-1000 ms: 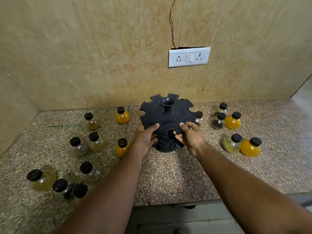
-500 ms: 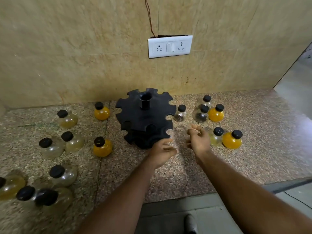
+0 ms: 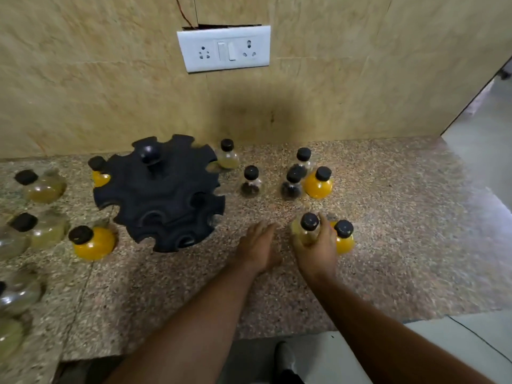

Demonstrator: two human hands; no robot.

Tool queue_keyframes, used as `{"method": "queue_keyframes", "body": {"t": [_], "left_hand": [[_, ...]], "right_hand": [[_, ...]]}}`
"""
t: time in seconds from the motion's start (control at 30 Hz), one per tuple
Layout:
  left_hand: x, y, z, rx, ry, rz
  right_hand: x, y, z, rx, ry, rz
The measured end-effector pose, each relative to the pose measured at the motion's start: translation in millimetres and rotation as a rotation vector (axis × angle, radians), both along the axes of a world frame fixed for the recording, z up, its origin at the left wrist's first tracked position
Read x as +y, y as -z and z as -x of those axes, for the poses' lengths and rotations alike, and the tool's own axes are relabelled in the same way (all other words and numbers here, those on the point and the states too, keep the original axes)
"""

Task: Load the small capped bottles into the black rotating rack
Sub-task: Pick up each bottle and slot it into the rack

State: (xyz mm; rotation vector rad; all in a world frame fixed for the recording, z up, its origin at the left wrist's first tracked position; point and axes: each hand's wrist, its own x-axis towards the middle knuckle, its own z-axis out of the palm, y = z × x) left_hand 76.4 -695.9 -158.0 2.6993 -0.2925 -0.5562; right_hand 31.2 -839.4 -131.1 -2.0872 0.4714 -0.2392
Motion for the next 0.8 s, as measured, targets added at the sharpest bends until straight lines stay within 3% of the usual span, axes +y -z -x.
{"method": "queue_keyframes", "body": {"t": [0.13,0.33,0.4,0.5,0.6,0.67,0.8], "left_hand": [[-10.5,8.4,-4.3,0.073,0.012,-0.135],[-9.5,22.5,-1.8,0.033,-0.065,-0.066],[-11.7,20.1,2.1,0.002,-0.281,0.207],[-14.2,9.5,7.3,-0.07,-0.93,0.807],[2.8,3.7,12.9,0.022,-1.452,1.299],[18.7,1.9,18.9,0.092,-1.551,1.562],[44.4,-8.6,24.6,0.046,-1.604,1.658]], "right_hand": [[-20.1,6.2,-14.7,0.051,-0.048,0.0],[-30.3,10.9,-24.5,0.054,-0.09,0.001],[-29.5,9.7,-28.0,0.066,-0.108,0.003],[-25.1,6.8,-34.0,0.034,-0.178,0.063],[-10.7,2.7,-41.4,-0.004,-0.356,0.113],[2.4,-2.7,-44.6,0.005,-0.482,0.143],[37.4,-15.9,-51.0,-0.006,-0.767,0.178]]}}
